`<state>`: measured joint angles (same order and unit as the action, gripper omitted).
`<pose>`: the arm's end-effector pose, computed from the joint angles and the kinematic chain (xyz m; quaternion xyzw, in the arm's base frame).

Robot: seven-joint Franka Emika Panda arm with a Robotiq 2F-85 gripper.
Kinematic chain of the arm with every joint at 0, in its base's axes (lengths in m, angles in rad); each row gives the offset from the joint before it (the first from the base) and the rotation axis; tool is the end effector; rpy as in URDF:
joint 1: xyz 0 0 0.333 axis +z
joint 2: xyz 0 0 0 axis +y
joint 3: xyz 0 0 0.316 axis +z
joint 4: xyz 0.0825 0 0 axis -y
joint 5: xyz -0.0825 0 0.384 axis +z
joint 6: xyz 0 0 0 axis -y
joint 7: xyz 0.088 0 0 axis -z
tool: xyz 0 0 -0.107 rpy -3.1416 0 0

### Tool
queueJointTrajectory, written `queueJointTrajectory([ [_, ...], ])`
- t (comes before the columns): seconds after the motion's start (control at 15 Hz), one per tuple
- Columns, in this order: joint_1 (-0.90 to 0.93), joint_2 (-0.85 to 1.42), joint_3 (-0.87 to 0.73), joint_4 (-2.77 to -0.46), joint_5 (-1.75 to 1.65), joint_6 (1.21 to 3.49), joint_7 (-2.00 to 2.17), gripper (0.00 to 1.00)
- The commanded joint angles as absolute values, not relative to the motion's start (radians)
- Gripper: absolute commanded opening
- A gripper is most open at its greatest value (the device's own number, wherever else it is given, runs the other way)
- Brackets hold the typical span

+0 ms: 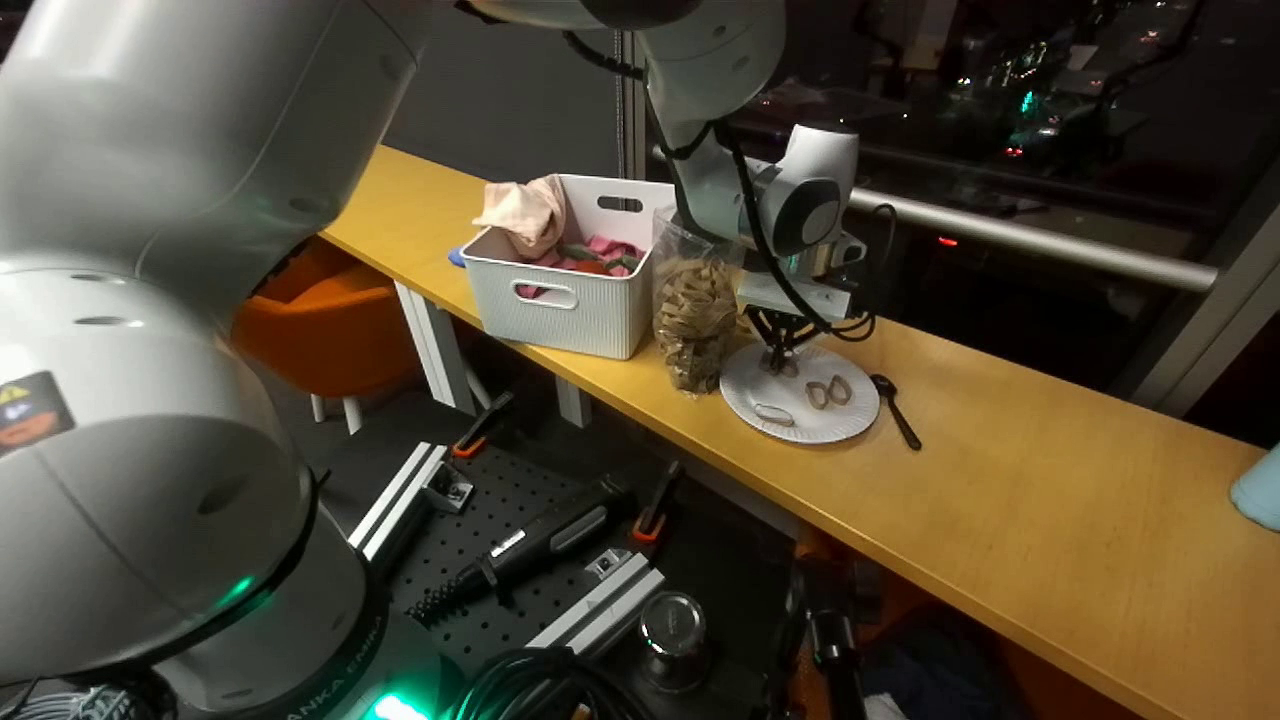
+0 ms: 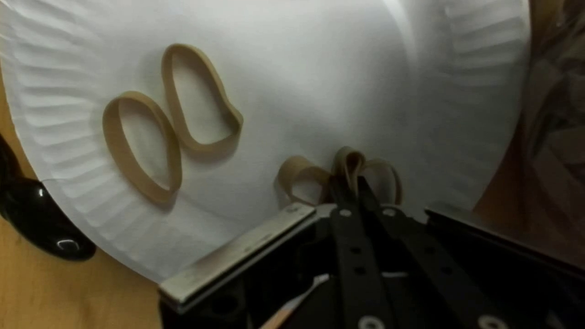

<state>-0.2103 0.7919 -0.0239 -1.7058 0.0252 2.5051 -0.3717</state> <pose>0.6502 -0.1539 0.1325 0.9981 0.0622 0.0034 0.0021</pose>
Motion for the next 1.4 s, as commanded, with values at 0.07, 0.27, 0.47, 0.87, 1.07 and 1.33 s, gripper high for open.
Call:
queueJointTrajectory([
  [0.07, -0.219, 0.746, -0.022, -1.749, 0.003, 2.516, -0.358, 0.01],
  [0.27, -0.223, 0.695, -0.031, -1.801, 0.003, 2.545, -0.356, 0.01],
  [0.47, -0.229, 0.641, -0.04, -1.854, 0.003, 2.572, -0.354, 0.01],
  [0.87, -0.247, 0.47, -0.058, -2.016, 0.003, 2.652, -0.359, 0.01],
  [1.07, -0.263, 0.344, -0.067, -2.119, 0.009, 2.693, -0.369, 0.01],
  [1.33, -0.29, 0.145, -0.081, -2.257, 0.026, 2.748, -0.403, 0.01],
])
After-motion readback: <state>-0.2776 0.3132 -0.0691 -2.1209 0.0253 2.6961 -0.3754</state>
